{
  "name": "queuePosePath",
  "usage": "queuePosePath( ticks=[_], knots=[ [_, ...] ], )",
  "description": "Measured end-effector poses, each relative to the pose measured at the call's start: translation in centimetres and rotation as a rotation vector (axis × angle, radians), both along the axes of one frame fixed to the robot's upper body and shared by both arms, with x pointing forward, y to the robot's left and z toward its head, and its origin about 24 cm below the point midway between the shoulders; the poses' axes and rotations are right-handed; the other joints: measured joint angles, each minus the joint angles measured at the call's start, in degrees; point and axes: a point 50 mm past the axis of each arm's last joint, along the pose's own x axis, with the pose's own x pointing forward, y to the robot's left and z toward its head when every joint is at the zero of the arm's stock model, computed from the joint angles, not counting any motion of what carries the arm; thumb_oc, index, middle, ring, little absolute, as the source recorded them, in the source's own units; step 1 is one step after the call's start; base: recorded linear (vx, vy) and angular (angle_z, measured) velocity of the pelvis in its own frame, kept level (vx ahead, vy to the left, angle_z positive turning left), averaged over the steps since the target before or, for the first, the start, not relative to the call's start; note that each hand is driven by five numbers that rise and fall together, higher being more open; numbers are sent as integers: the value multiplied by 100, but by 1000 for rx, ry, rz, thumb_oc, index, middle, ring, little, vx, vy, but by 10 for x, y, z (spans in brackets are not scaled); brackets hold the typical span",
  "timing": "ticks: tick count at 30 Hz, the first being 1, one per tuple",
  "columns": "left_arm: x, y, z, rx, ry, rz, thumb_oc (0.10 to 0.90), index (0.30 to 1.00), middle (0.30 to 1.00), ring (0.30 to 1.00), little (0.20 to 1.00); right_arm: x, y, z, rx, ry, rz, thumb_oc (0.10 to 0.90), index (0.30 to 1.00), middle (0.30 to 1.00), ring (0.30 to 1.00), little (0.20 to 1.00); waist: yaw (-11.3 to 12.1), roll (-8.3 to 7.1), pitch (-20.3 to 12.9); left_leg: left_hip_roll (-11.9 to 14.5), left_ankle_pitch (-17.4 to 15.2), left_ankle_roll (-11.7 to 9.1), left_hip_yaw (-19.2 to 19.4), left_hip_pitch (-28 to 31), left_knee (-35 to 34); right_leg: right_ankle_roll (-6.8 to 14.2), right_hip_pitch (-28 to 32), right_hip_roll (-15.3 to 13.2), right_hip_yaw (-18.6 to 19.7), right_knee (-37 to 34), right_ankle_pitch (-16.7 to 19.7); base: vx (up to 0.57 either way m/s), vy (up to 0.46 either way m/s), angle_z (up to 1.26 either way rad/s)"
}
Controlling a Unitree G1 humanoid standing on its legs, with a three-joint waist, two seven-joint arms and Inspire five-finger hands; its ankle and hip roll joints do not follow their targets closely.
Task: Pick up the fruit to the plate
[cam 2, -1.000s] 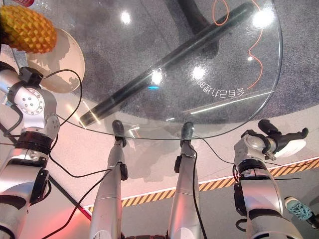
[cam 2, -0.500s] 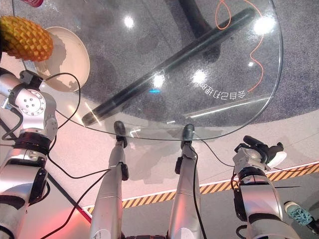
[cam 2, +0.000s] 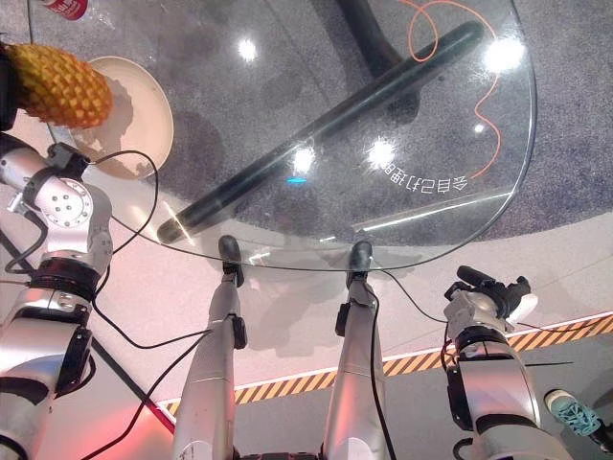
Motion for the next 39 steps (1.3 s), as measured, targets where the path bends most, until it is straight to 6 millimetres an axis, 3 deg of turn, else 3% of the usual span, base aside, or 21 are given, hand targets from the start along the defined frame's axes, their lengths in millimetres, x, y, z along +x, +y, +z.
queuePosePath(
  ticks=[11, 36, 39],
  knots=[
    [5, 4, -12, 15, 80, 6, 100, 300, 300, 300, 200, 3, 11, -6, 21, 9, 26, 800, 900, 900, 900, 900, -26, -3, -1, 15, -1, 0, 2, 0, -4, 0, -8, 16, 3, -4, 0, 0, 0, 0],
    [8, 7, -19, 43, 145, -7, 100, 300, 300, 300, 200, 6, 13, -7, 28, 4, 91, 800, 900, 900, 900, 900, -116, -3, -2, 23, -1, -1, 6, -1, -9, -1, -12, 27, 5, -10, 0, 0, 0, 0],
    [8, 7, -19, 43, 146, -9, 138, 333, 333, 333, 238, 6, 14, -7, 29, 3, 96, 800, 900, 900, 900, 900, -106, -3, -2, 23, -1, -1, 6, -1, -10, -1, -12, 27, 5, -10, 0, 0, 0, 0]
  ],
)
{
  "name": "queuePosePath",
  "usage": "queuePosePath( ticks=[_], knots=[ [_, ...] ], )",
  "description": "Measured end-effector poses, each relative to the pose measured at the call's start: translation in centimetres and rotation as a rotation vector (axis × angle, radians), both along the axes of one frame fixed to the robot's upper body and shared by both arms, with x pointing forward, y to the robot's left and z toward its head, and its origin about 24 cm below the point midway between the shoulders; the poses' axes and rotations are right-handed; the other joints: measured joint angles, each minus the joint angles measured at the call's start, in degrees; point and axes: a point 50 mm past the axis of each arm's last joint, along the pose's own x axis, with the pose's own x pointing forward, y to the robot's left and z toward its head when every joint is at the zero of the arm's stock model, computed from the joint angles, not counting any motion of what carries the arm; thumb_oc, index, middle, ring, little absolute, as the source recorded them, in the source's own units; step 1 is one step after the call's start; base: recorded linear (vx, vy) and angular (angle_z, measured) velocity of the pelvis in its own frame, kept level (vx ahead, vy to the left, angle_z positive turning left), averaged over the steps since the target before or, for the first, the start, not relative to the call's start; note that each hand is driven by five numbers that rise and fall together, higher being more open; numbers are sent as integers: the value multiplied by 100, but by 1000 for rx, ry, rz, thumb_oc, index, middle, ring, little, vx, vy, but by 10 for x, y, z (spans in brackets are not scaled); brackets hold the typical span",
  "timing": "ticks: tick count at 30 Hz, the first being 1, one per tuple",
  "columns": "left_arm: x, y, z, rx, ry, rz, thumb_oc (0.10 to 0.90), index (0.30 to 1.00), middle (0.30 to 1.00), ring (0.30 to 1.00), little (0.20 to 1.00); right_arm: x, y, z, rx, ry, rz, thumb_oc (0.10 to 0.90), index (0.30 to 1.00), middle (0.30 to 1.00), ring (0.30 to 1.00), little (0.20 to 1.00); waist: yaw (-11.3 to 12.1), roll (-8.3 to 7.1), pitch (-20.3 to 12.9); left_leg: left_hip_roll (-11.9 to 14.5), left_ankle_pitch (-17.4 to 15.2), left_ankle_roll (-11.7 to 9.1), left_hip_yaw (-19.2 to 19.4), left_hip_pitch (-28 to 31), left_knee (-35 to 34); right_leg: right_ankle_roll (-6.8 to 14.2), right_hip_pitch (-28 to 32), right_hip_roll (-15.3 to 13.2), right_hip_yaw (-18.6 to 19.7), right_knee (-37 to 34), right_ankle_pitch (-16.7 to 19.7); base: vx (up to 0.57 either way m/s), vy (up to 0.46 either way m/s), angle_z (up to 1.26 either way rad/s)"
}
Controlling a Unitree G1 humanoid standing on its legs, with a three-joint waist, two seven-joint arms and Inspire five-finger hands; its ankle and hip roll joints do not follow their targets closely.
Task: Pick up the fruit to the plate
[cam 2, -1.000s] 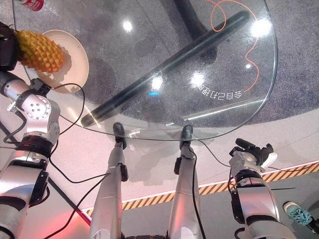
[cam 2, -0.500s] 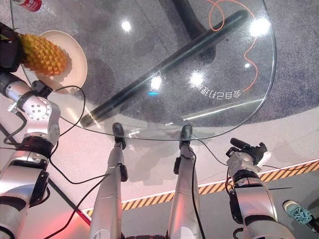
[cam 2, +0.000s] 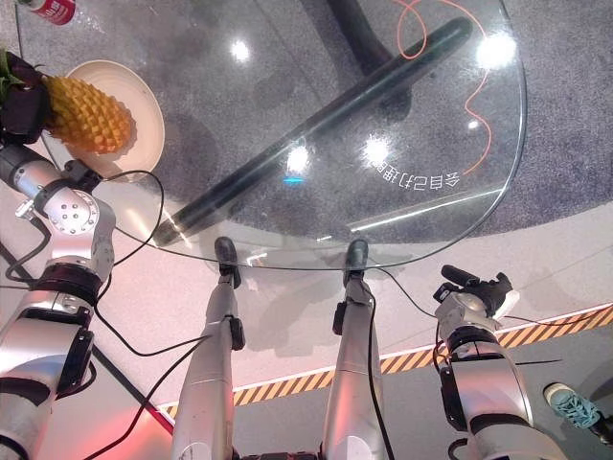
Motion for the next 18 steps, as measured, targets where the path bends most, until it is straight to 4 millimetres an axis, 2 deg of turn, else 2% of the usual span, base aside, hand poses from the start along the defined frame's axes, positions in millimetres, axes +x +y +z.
queuePosePath(
  ticks=[2, 8, 18],
  knots=[
    [0, 0, 0, 0, 1, 0, 171, 361, 361, 361, 271, 0, 0, 0, 0, -1, 3, 800, 900, 900, 900, 900, 2, 0, 0, 0, 0, 0, 0, 0, 0, 0, -1, 0, 0, 0, 0, 0, 0, 0],
    [1, -2, 3, 14, -3, -19, 347, 512, 512, 512, 447, 0, 0, 0, -2, -1, 5, 800, 900, 900, 900, 900, 3, 0, 0, 0, 0, 0, 2, 0, 0, 0, -4, 0, 1, 0, 0, 0, 0, 0],
    [1, -2, 4, 14, -5, -19, 438, 589, 589, 589, 538, 1, 1, 0, -9, 3, 11, 800, 900, 900, 900, 900, 17, 0, 0, 1, -1, 0, 4, 0, -4, 0, -6, 0, 2, -3, 0, 0, 0, 0]
  ],
)
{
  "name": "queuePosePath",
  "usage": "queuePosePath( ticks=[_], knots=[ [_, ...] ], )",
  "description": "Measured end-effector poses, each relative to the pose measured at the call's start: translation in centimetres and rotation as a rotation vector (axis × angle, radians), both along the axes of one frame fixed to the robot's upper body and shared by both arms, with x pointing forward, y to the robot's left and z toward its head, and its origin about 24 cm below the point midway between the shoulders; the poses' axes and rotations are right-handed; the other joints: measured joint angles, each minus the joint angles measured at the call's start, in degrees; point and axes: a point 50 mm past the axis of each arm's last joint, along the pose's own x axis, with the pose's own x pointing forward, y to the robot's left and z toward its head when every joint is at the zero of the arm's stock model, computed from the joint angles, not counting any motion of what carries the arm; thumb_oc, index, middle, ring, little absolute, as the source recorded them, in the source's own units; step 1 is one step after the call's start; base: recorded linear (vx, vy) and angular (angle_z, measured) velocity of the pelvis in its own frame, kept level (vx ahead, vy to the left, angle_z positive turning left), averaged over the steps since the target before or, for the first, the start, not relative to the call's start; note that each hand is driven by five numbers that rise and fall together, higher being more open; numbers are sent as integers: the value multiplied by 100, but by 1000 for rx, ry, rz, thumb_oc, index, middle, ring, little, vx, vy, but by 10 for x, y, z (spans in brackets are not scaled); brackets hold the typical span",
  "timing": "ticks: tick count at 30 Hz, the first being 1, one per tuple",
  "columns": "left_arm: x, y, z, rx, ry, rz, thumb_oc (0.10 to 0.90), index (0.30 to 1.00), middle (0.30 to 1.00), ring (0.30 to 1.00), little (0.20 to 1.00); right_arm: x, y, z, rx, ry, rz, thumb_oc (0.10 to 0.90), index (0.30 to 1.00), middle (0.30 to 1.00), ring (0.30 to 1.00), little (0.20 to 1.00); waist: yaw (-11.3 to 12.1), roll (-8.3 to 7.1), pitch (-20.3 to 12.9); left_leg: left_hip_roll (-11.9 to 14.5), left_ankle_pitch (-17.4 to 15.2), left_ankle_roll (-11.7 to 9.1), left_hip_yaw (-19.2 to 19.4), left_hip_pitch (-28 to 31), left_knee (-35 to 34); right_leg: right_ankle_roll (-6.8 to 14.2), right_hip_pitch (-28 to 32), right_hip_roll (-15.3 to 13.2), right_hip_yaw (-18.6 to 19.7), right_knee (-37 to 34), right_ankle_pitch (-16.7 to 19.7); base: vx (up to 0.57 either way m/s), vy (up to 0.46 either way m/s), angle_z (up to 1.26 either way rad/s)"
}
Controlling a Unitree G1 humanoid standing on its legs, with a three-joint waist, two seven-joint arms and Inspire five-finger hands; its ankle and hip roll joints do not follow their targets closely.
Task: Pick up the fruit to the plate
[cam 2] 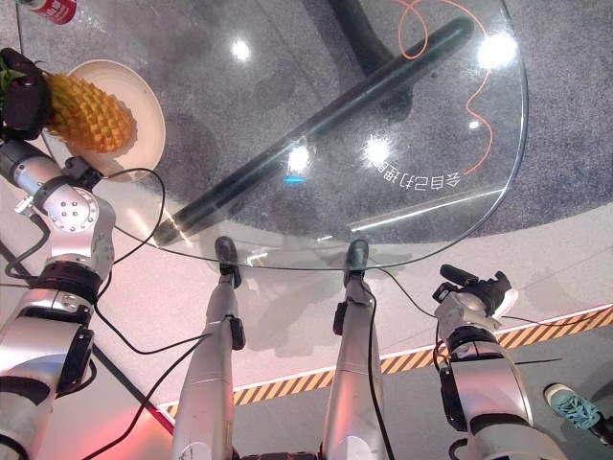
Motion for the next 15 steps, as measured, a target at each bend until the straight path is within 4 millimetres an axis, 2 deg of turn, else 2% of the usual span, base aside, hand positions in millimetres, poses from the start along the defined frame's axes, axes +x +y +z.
queuePosePath(
  ticks=[15],
  knots=[
    [0, 0, 0, 2, -1, -2, 471, 618, 618, 618, 571, 0, 0, 0, -1, -2, 0, 800, 900, 900, 900, 900, 46, 0, 0, 0, 0, -1, 0, 0, 0, 0, 0, 0, 0, 1, 0, 0, 0, 0]
  ],
)
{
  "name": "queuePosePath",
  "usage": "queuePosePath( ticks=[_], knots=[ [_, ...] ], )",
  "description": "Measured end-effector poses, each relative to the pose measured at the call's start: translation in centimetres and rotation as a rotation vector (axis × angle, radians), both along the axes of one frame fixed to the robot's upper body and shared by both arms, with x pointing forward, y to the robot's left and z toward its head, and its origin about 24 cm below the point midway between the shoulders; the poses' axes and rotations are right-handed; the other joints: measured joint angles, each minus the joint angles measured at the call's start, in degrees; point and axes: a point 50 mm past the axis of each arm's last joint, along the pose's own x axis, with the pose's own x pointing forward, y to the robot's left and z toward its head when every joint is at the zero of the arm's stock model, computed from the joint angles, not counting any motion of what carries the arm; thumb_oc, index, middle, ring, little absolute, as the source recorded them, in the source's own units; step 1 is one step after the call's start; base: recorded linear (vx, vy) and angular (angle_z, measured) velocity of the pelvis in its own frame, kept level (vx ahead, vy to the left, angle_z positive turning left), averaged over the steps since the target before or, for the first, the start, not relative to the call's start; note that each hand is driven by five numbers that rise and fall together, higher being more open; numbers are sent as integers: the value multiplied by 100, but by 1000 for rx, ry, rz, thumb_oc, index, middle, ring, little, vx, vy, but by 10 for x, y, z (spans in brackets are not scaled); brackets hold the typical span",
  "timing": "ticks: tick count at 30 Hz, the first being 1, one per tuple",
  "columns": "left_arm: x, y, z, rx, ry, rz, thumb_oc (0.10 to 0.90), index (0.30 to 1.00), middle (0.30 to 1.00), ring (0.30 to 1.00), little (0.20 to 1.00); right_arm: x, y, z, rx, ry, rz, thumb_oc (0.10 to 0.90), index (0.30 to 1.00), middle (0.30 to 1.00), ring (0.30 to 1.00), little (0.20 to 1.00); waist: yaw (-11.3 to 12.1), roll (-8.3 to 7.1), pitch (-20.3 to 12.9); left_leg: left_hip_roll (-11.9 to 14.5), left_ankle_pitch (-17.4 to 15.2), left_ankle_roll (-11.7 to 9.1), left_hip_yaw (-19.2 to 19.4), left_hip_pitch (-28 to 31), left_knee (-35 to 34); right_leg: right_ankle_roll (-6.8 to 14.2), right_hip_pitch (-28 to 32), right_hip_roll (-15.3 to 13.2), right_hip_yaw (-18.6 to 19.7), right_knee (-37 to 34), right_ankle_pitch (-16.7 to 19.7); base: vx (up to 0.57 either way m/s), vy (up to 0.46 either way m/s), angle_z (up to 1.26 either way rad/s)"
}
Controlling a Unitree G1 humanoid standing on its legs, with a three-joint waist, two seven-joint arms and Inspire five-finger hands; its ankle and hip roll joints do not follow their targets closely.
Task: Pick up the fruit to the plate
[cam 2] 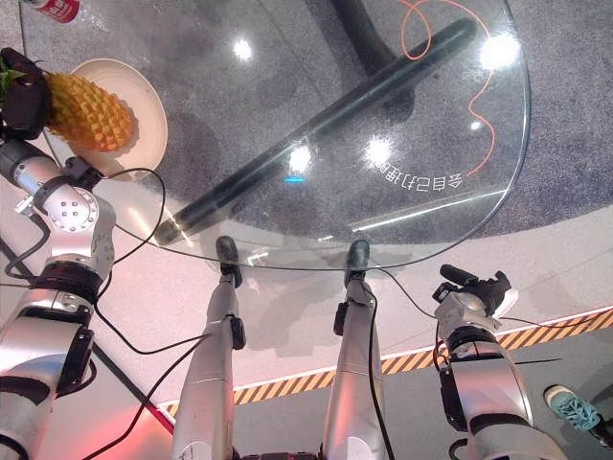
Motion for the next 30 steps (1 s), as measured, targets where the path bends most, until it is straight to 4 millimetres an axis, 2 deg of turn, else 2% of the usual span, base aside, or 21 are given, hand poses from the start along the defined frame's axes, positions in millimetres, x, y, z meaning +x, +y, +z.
queuePosePath(
  ticks=[15, 22, 25, 30],
  knots=[
    [1, -9, 1, 55, -4, -62, 525, 665, 665, 665, 625, 0, 0, 1, -5, -10, -2, 800, 900, 900, 900, 900, 71, 0, 0, -1, 0, 0, -6, 0, 5, 0, 6, 0, -3, 6, 0, 0, 0, 0],
    [-2, -9, -5, 73, -10, -82, 600, 728, 728, 728, 700, 0, 0, 1, -4, -10, -2, 800, 900, 900, 900, 900, 80, 0, 0, -2, 0, 0, -8, 0, 6, 0, 9, 0, -5, 7, 0, 0, 0, 0],
    [-3, -10, -6, 76, -12, -92, 742, 851, 851, 851, 842, 0, 0, 1, -4, -10, -2, 800, 900, 900, 900, 900, 86, 0, 0, -2, 1, 0, -11, 0, 8, 0, 11, 0, -7, 8, 0, 0, 0, 0],
    [-5, -12, -9, 92, -22, -115, 800, 900, 900, 900, 900, 1, 1, 1, -3, -10, 0, 800, 900, 900, 900, 900, 92, 0, 0, -2, 1, 0, -12, 0, 9, 0, 13, 0, -8, 8, 0, 0, 0, 0]
  ],
)
